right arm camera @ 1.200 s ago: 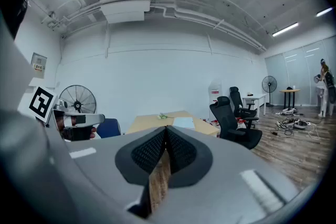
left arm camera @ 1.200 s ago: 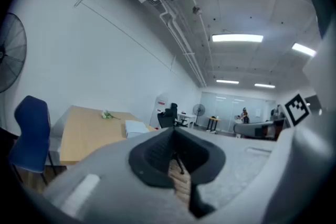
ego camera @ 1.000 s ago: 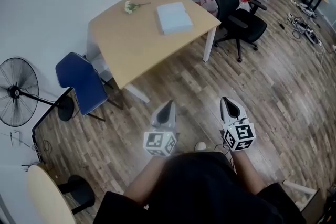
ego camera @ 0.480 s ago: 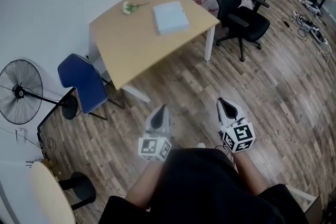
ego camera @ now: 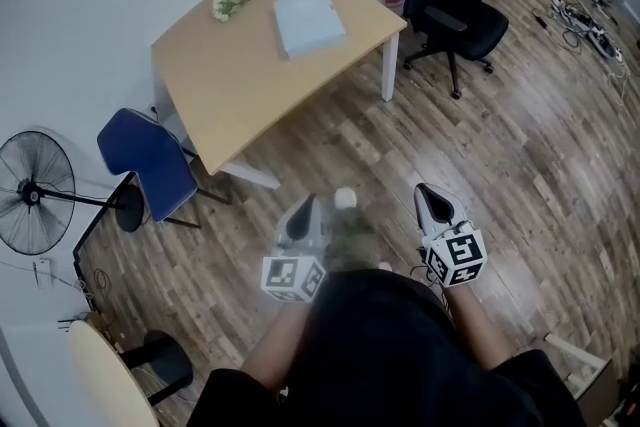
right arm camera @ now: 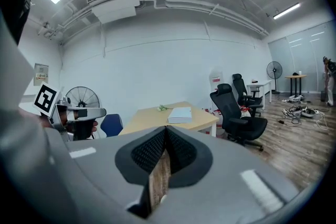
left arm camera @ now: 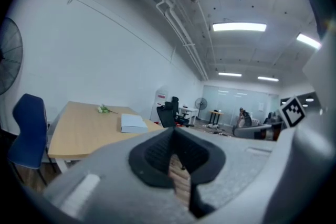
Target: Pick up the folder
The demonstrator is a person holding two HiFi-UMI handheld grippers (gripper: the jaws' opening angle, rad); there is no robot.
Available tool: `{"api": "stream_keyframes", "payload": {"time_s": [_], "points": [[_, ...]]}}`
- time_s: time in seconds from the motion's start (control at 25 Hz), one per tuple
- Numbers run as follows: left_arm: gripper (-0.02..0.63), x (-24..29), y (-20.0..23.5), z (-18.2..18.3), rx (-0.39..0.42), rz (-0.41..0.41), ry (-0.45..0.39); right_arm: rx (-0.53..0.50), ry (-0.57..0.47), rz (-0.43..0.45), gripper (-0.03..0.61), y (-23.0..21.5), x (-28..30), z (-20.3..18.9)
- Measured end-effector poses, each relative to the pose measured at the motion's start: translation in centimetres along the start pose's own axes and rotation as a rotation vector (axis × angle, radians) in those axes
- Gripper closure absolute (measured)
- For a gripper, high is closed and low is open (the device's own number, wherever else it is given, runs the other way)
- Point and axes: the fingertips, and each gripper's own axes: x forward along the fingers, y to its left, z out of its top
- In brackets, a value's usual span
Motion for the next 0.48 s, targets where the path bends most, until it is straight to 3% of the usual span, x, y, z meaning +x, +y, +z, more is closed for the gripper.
{"api": "stream_keyframes", "payload": {"time_s": [0.28,0.48], "points": [[0.614,9.2,3.1,1.3,-0.016,-0.068,0.000,-0.009,0.023,-0.054,0.578,-4.2,6.5,2.4],[0.614,15.1,7.7,3.9,-0.046,-0.081,0.002,-0.047,0.064,-0.033,0.578,-4.9,13.1,6.2]]}}
